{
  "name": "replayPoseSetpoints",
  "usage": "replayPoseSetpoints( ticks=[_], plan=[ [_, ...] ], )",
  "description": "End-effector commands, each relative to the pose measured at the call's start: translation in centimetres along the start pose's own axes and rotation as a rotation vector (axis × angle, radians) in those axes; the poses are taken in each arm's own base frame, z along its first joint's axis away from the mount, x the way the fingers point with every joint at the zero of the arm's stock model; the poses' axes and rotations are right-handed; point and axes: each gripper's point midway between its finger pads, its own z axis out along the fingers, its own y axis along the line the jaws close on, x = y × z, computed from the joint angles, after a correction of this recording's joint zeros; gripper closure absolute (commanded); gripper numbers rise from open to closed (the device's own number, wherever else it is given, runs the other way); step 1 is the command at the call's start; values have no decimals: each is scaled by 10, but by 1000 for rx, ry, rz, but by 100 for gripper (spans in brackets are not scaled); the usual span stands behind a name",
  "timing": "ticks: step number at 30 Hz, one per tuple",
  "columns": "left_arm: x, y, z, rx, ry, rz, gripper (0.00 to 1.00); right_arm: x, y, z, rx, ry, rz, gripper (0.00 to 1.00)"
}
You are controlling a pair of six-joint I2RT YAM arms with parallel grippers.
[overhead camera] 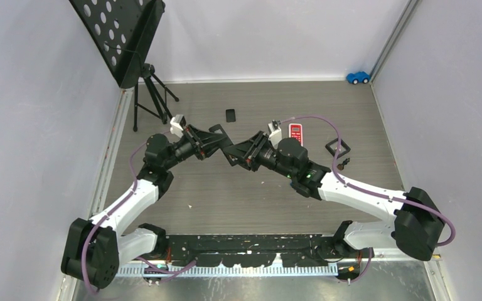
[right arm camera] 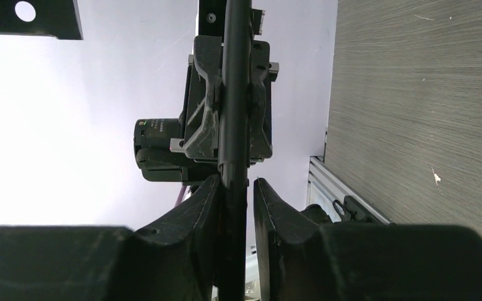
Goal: Load the batteries into the remote control
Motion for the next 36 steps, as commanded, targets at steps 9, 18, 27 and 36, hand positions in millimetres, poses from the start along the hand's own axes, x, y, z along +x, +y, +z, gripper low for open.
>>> replayPoseSetpoints(
  ticks=[9,18,27,36],
  plan=[
    [32,-39,-14,121,117,12,100,-7,-20,8,46,-37,-7,71],
    [28,-22,-13,51,92,129,100,2,13,-9,-76,33,-130,38],
    [32,-21,-16,48,130,234,100,19,27,-38,-164,134,-268,38],
    [45,-43,-22,97,198,321,100,28,21,-42,-130,200,-376,52]
  ],
)
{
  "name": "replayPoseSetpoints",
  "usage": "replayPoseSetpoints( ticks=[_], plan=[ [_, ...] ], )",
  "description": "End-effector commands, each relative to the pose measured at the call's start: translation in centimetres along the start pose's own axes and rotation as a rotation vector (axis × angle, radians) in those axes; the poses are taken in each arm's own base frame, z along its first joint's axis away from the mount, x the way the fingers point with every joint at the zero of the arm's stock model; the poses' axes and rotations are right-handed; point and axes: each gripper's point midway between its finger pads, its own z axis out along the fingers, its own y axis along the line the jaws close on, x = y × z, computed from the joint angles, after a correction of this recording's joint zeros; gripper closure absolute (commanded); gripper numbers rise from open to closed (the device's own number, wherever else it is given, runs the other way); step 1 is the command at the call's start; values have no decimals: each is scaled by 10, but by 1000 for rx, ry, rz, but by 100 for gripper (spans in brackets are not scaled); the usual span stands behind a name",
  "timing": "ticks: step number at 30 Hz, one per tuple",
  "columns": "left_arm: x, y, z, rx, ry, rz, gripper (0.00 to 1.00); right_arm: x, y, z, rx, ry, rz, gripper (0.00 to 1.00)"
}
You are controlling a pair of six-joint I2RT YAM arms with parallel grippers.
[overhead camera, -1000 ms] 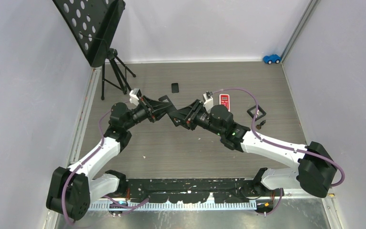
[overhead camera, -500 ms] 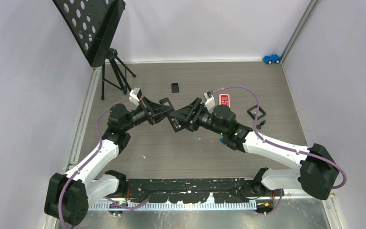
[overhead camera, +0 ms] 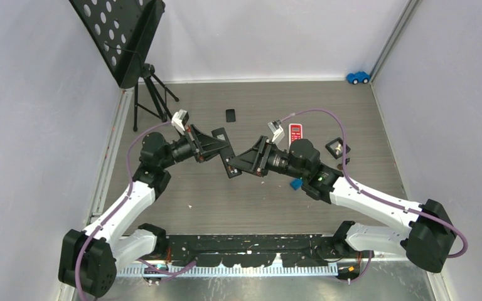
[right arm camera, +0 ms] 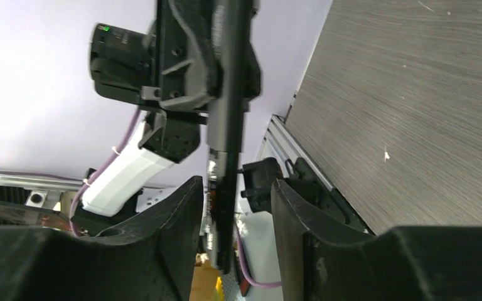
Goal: Load the batteries into the remote control
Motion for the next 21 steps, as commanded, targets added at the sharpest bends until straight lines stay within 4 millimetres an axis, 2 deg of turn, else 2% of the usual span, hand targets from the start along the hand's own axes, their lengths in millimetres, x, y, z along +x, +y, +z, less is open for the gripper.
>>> replayPoseSetpoints(
  ticks=[1,2,6,9,10,11,13,15,18,21],
  plan=[
    [8,-37,-6,83,46,124,100,-1,19,-5,-46,21,-91,56],
    [8,-38,-7,85,47,128,100,-1,19,-5,-47,19,-92,64],
    [9,-39,-7,88,50,129,100,-1,16,-3,-36,18,-83,80],
    [9,-40,-8,88,49,129,100,-1,11,-1,-15,22,-83,85],
    [9,-38,-8,84,49,130,100,-1,10,-1,-13,23,-84,83],
    [10,-37,-8,81,50,130,100,-1,10,-1,-13,22,-85,78],
    [10,-32,-8,69,49,134,100,-2,13,-3,-19,16,-85,54],
    [10,-27,-9,51,43,138,100,-4,18,-7,-31,3,-87,40],
    [6,-13,-12,-1,20,163,100,-9,18,-11,-3,-20,-92,36],
    [-4,16,-20,-126,-39,182,100,-22,2,-12,109,-49,-92,35]
  ],
)
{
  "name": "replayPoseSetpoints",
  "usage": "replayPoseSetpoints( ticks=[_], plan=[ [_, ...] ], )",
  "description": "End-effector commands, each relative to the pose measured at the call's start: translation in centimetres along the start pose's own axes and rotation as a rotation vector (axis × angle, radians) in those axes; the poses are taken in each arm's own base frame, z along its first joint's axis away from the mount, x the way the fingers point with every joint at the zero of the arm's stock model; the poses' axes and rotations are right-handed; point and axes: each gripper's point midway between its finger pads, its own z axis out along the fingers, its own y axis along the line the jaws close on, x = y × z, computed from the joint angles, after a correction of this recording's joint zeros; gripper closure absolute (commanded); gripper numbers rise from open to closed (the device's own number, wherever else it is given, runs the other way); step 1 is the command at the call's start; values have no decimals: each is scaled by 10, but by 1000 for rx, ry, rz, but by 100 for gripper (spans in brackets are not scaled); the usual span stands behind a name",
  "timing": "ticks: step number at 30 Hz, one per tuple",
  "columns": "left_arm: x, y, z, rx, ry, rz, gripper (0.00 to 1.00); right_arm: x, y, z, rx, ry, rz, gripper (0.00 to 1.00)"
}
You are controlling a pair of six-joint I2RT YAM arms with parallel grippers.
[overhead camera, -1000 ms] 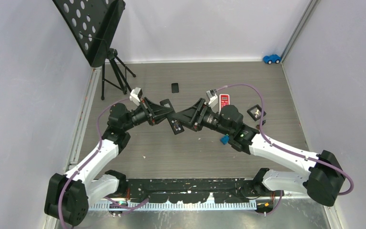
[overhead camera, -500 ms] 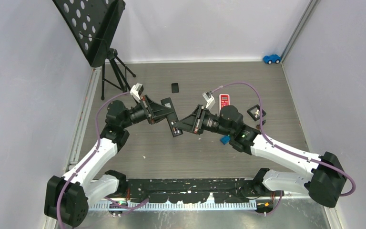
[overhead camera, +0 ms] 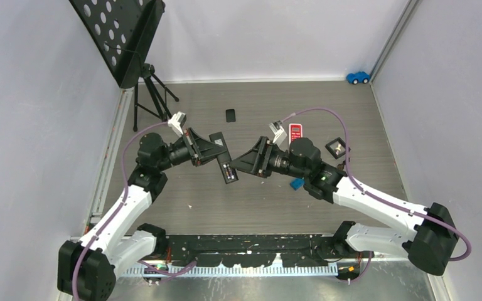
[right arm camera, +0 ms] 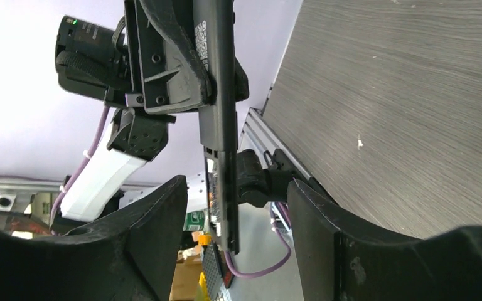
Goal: Load the batteries into the remote control
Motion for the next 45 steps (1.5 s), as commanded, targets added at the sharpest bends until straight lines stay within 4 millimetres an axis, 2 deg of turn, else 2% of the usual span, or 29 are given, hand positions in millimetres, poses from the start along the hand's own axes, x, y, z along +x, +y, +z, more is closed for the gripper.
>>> replayPoseSetpoints(
  ticks=[1,3,4,7,9,12,16,18,19,21,24,27,31,36,41,45],
  plan=[
    [-12,28,-14,-155,-82,82,100,-32,1,-6,112,-90,-39,35],
    [-17,62,-25,-304,-133,50,100,-55,-29,-5,304,-153,-46,35],
    [-19,70,-29,-337,-147,38,100,-60,-47,-5,399,-151,-43,36],
    [-22,90,-37,-406,-168,31,100,-91,-92,-4,670,-240,-8,49],
    [-26,99,-41,-452,-184,56,100,-105,-111,10,749,-259,31,61],
    [-31,107,-46,-520,-197,89,100,-136,-135,42,816,-292,119,71],
    [-36,111,-52,-564,-219,117,100,-169,-167,98,859,-291,116,70],
    [-37,116,-57,-601,-227,125,100,-179,-187,124,877,-276,73,66],
    [-39,117,-59,-616,-231,134,100,-179,-203,137,893,-262,53,64],
    [-40,120,-64,-648,-236,147,100,-191,-213,158,858,-275,-12,63],
    [-39,121,-69,-680,-233,149,100,-206,-224,178,790,-337,-104,59],
    [-39,121,-74,-700,-239,161,100,-214,-237,190,753,-380,-163,55],
    [-39,121,-80,-726,-238,180,100,-213,-256,203,756,-357,-219,51],
    [-39,118,-82,-733,-235,193,100,-210,-281,214,782,-330,-253,50],
    [-37,121,-83,-742,-227,186,100,-209,-297,220,827,-327,-218,52],
    [-36,121,-83,-739,-225,182,100,-212,-313,209,916,-365,-175,56]
  ],
)
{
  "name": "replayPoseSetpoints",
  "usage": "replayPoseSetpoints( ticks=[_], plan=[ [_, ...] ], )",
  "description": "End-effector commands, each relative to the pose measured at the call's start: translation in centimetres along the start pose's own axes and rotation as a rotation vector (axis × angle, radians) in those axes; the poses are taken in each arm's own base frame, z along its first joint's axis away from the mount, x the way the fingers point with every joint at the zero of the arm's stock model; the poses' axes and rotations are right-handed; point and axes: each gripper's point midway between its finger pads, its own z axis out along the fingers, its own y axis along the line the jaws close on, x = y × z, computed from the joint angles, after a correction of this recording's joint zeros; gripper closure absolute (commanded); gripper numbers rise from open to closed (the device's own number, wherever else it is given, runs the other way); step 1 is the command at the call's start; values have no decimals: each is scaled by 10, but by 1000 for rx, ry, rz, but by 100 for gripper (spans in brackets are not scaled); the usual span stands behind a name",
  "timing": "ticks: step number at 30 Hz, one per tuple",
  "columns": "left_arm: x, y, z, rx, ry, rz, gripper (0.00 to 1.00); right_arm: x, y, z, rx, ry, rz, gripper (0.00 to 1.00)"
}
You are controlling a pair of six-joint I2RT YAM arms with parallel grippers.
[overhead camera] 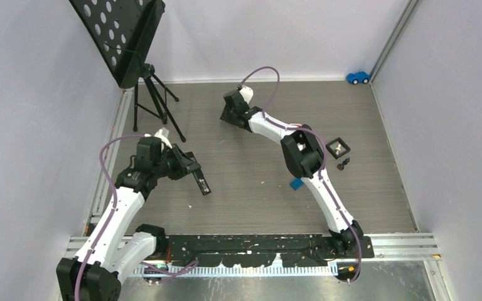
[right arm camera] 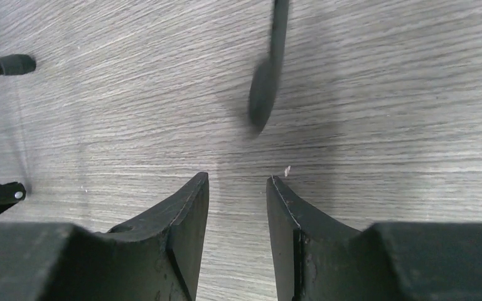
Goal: Load the batteries into the remote control
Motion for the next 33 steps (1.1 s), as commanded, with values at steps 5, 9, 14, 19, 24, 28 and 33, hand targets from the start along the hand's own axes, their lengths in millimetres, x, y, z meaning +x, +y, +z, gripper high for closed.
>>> replayPoseSetpoints(
  ticks=[5,9,14,19,24,28,33],
  plan=[
    [-13,-13,-8,35,-46,27,100,-25,-42,1,168,-37,123,58],
    [-13,-13,-8,37,-46,25,100,-33,-54,-6,169,-12,194,72],
    [-14,-14,-7,42,-45,25,100,-42,-47,-21,96,31,237,75],
    [-15,-17,-8,51,-48,24,100,-68,-38,-42,9,-20,237,68],
    [-18,-20,-9,59,-57,24,100,-89,-26,-38,-66,-91,187,64],
    [-19,-21,-7,57,-51,23,100,-98,-16,-23,-152,-139,224,64],
    [-19,-20,-6,51,-45,23,100,-105,-20,-4,-174,-186,319,66]
  ],
)
